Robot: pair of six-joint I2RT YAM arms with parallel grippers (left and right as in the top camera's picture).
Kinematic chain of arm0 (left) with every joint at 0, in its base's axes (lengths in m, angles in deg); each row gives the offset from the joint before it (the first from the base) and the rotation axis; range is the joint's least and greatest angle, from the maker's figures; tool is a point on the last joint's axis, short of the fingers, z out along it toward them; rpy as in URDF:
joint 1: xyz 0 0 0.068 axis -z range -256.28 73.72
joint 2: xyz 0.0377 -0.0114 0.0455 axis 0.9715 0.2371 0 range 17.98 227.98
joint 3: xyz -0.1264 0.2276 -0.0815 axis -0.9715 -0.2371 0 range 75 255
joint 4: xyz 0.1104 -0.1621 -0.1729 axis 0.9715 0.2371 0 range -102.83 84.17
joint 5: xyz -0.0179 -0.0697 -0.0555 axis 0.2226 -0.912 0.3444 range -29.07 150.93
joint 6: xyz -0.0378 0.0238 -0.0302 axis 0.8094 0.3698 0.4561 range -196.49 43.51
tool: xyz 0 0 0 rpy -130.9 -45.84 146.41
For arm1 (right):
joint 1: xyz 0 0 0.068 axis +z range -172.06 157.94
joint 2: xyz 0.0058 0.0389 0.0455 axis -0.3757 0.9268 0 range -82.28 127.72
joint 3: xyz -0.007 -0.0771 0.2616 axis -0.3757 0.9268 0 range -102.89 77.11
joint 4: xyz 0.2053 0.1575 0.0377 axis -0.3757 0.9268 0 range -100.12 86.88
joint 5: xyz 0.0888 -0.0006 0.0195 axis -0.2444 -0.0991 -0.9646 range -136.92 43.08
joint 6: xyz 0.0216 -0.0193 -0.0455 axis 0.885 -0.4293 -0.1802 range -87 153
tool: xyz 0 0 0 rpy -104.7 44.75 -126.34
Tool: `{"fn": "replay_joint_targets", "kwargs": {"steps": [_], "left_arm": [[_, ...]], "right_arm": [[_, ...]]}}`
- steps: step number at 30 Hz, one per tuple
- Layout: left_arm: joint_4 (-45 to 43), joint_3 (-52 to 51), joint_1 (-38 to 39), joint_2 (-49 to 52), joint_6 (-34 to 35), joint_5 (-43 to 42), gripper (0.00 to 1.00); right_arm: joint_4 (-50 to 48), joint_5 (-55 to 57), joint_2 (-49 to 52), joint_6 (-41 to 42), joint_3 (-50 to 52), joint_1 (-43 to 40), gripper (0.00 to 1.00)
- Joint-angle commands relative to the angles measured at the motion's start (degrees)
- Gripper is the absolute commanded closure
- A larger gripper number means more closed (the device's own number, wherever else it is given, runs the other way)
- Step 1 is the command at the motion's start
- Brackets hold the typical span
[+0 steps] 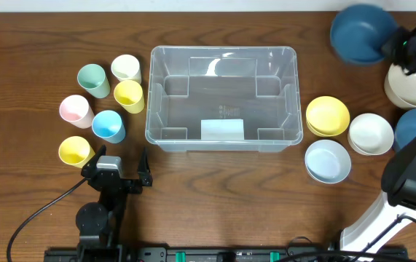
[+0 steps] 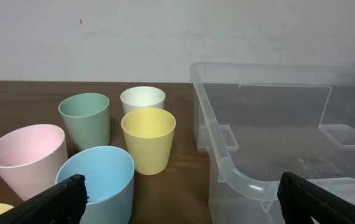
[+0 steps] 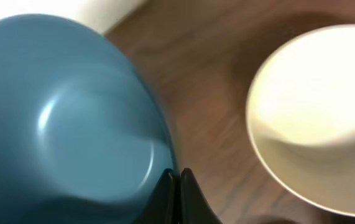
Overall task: Pack container
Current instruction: 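Lift the dark teal bowl and carry it over the container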
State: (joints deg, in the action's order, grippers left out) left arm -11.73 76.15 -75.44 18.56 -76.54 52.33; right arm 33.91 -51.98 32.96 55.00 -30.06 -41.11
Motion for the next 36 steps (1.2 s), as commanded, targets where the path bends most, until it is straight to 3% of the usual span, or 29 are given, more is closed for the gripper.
{"fn": "replay_joint_targets", "kwargs": {"steps": [1,8,15,25,36], "left_arm": [[1.92,-0.92,-0.17,-0.35,-0.57,-0.61,0.02],[1.90,-0.92,-0.17,-0.35,-0.57,-0.61,0.02],[1.92,-0.92,-0.17,-0.35,-0.57,-0.61,0.02],[1.92,-0.92,-0.17,-0.35,-0.57,-0.61,0.02],[1.92,-0.92,-0.17,-0.35,-0.57,-0.61,0.02]], "right_arm": [[3.87,-8.31,-0.61,-4.09,-5.84,0.55,0.99],[13.38,-22.32,-0.74,-9.31,-12.76,5.92,0.99],[17.86,-23.50,-1.33,-12.90,-12.96,17.20,0.99],[17.49,-6.60,0.39,-11.30,-10.12,32.74,0.99],[18.34,1.44,4.90,-8.72,-7.32,35.52,0.99]]}}
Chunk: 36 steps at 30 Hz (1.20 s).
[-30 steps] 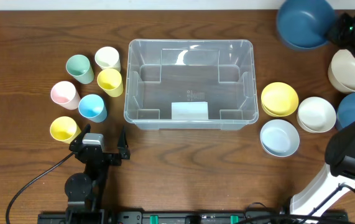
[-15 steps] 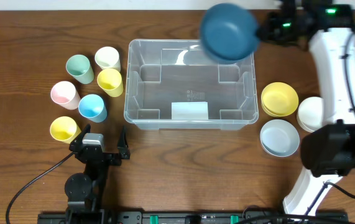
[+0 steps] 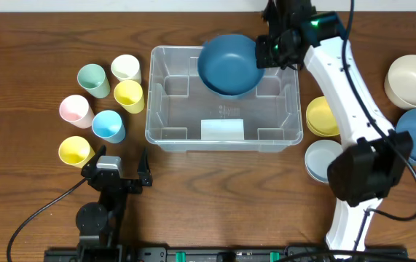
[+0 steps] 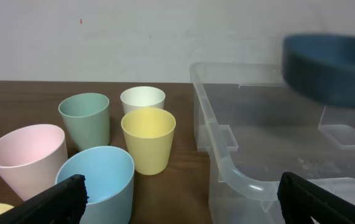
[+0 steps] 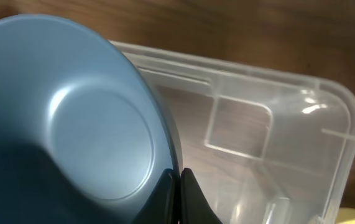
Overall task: Pack container
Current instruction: 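Lift the dark teal bowl and carry it over the container, then lower the teal bowl into the container and open the right gripper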
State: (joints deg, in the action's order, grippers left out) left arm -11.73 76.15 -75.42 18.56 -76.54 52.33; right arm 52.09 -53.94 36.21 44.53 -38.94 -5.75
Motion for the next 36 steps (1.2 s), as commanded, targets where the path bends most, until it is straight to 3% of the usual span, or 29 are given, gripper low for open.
{"fn": "replay_joint_targets", "kwargs": {"steps": [1,24,28,36], "left_arm": [[1.92,-0.92,-0.20,-0.35,-0.57,-0.61,0.02],[1.92,-0.92,-0.20,-0.35,-0.57,-0.61,0.02],[1.92,-0.92,-0.20,-0.35,-0.57,-0.61,0.02],[1.90,-0.92,-0.20,-0.35,-0.57,-0.61,0.02]], "right_arm": [[0.07,3.89,2.19,1.77,1.97,0.15,0.99],[0.24,15.72,3.52,2.19,3.32,0.09,0.99],[0.22,16.04,3.56,2.16,3.37,0.09,0.91],[-0.13,16.09,3.56,2.16,3.37,0.09,0.90]]}}
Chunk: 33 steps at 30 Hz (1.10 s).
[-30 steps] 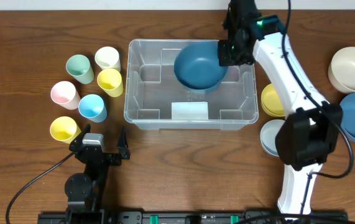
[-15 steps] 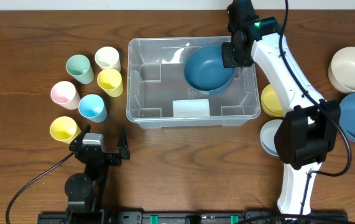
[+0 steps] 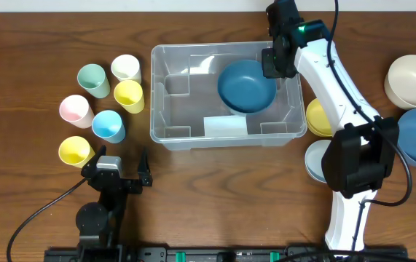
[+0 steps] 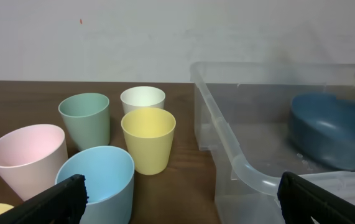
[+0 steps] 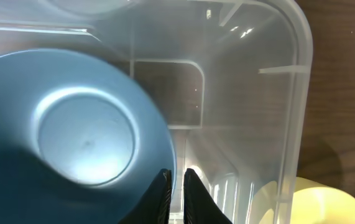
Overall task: Pack container
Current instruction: 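Lower the teal bowl into the container and open the right gripper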
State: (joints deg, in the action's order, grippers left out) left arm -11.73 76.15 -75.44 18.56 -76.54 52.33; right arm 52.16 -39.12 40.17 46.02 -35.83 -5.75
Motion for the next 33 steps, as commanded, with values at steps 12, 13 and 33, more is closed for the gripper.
{"fn": "replay_joint_targets", "kwargs": {"steps": [12,13,33], "left_arm": [[1.90,-0.92,-0.17,-0.35,-0.57,-0.61,0.02],[1.92,-0.92,-0.17,-0.35,-0.57,-0.61,0.02],[1.92,-0.92,-0.17,-0.35,-0.57,-0.61,0.02]], "right_arm": [[1.62,-10.05,-0.39,-4.42,0.24,1.40,0.77],[1.77,-11.80,-0.42,-5.03,0.22,1.77,0.76],[10.54,-13.75,-13.90,0.35,-0.09,-21.05,0.57]]}}
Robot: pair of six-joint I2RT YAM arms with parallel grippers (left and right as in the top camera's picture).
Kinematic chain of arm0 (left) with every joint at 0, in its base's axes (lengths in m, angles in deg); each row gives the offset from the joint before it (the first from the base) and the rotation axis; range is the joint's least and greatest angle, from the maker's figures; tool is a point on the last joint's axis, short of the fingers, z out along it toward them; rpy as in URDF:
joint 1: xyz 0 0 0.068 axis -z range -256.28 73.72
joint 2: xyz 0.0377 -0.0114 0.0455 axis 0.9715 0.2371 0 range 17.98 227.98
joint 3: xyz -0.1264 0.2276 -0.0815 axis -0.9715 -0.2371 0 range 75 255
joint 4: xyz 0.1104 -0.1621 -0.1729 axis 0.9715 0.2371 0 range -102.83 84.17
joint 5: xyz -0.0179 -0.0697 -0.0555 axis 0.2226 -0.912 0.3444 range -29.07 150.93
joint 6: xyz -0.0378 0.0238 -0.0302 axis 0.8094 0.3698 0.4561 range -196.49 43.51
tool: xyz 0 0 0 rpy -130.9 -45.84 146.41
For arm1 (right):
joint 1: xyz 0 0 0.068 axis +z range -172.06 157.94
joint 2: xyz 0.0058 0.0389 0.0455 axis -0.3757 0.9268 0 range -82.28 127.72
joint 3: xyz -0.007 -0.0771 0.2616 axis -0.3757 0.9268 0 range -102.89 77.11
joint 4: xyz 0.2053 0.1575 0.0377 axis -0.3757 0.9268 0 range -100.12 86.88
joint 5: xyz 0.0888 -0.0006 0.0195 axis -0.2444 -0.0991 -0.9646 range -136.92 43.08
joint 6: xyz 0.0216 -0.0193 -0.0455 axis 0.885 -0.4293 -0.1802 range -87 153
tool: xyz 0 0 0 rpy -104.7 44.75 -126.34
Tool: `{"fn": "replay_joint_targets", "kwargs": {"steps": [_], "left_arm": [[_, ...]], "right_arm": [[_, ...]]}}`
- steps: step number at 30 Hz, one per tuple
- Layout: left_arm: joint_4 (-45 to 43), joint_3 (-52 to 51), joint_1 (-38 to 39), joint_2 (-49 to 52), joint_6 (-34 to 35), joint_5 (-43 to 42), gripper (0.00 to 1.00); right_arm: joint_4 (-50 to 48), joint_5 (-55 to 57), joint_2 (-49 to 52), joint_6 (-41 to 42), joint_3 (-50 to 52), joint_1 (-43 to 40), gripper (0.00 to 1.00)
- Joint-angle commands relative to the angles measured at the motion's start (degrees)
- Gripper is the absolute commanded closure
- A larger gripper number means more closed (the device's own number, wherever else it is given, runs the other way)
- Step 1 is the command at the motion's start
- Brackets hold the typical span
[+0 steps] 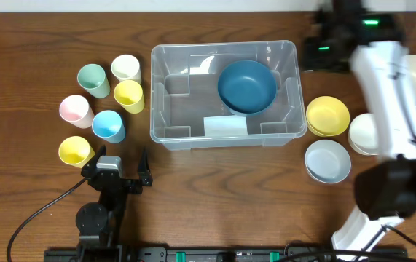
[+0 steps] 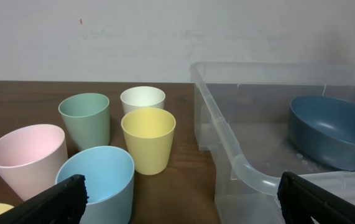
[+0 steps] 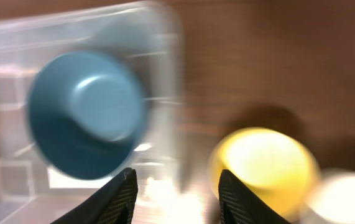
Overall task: Pack container
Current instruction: 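Lower the teal bowl into the container and open the right gripper, then move the right gripper to the light blue bowl and grasp its rim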
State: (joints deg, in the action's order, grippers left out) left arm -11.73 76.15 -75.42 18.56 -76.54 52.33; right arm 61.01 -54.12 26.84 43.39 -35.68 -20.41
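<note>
The clear plastic container [image 1: 222, 46] stands mid-table, and a dark blue bowl [image 1: 247, 86] lies upright in its right half. That bowl [image 3: 87, 112] also shows in the blurred right wrist view, and low in the bin in the left wrist view [image 2: 336, 130]. My right gripper [image 1: 318, 52] hangs open just beyond the container's right back corner, nothing between its fingers [image 3: 122, 196]. My left gripper [image 1: 116, 171] rests open near the front left, facing the cups and the container's rim [image 2: 239, 165].
Several cups stand left of the container: teal [image 1: 93, 79], white [image 1: 126, 68], yellow [image 1: 129, 95], pink [image 1: 76, 110], light blue [image 1: 108, 125], yellow [image 1: 75, 151]. On the right lie yellow [image 1: 328, 116], white [image 1: 371, 133], light blue [image 1: 328, 161] and cream bowls.
My right gripper was low in the container with its fingers barely parted at the blue bowl's rim. Now it is wide open and off to the right. The bowl stays in the container.
My right gripper was shut on the dark blue bowl at the table's back right. Then it held the bowl over the container's back. Then the bowl was down in the container's right half. Now the bowl lies there free. The left arm never moved.
</note>
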Motion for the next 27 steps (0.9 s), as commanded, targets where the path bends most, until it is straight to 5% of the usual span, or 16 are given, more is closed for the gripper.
{"fn": "replay_joint_targets", "kwargs": {"steps": [1,12,27], "left_arm": [[1.92,-0.92,-0.20,-0.35,-0.57,-0.61,0.02],[1.92,-0.92,-0.20,-0.35,-0.57,-0.61,0.02],[1.92,-0.92,-0.20,-0.35,-0.57,-0.61,0.02]], "right_arm": [[2.08,1.38,-0.52,3.19,-0.22,-7.85,0.57],[-4.35,1.40,-0.26,5.90,6.25,-27.36,0.56],[-26.84,8.48,-0.24,5.90,20.70,-36.41,0.52]]}}
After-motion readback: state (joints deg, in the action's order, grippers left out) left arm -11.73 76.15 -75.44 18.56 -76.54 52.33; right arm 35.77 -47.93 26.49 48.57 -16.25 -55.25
